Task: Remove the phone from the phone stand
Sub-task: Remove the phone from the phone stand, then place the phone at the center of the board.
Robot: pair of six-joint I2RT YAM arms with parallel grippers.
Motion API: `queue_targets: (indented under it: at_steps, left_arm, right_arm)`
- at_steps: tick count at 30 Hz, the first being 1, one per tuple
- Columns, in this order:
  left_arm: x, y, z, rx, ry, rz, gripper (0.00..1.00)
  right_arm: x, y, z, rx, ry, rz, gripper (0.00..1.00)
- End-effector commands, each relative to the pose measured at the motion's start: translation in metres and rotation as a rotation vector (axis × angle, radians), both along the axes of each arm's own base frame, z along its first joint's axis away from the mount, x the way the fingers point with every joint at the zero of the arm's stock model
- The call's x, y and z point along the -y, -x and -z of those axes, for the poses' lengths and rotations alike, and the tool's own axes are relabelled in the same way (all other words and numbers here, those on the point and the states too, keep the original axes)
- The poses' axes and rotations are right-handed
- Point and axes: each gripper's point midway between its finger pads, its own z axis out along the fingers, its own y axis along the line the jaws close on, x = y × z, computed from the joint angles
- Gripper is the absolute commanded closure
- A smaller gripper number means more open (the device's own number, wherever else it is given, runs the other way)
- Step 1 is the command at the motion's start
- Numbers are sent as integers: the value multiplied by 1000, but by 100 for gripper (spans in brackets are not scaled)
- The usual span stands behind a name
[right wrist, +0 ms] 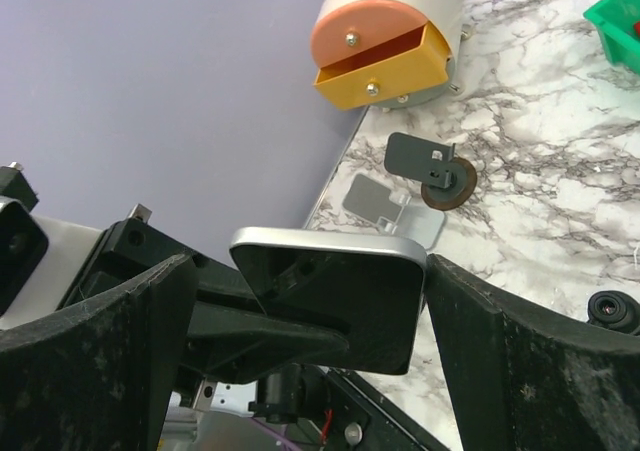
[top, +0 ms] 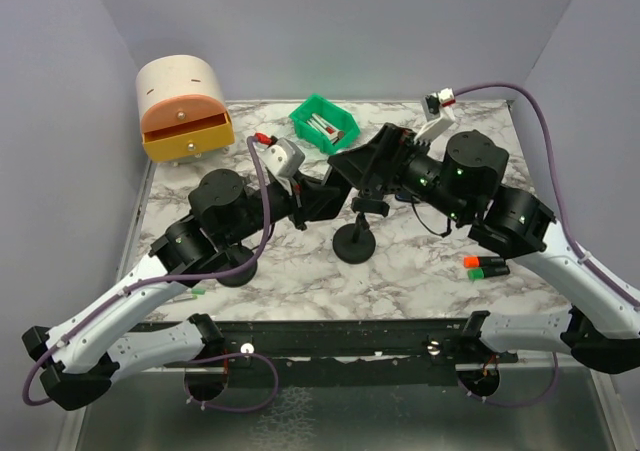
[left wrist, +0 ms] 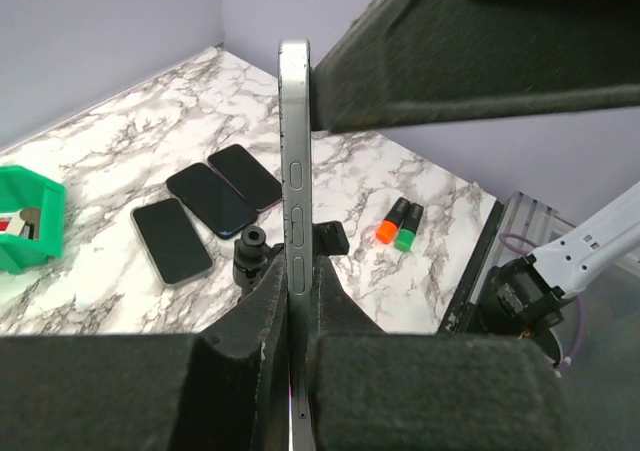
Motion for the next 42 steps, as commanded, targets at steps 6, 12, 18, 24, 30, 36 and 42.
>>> queue_targets:
  at_steps: [6,12,18,24,30,36,42]
  left_arm:
    - [-36,-23,-22,70,90,-234,100]
    - [-58,-49,-7,49,27,-422,100]
    - [-41,-71,32,-16,-92,-427,100]
    - [-46,-127,88,-258,-137,-449,100]
    - [-16,-151,140,-414,-170,-351,100]
    - [6,-176,191,-553,-206,-299,100]
    - [24,-199,222,-642,-193,-291,100]
  right_arm:
    - [23,22,-22,54,-41,-36,0]
    - [48,34,-8,134,-56,-22,0]
    - [73,54,21,242,-25,-60,0]
    - [94,74,40,279,-13,-94,0]
    - [111,89,36,342,-70,-103,0]
    - [116,93,38,359,-76,-104,1]
    - [111,94,39,377,-61,-128,2]
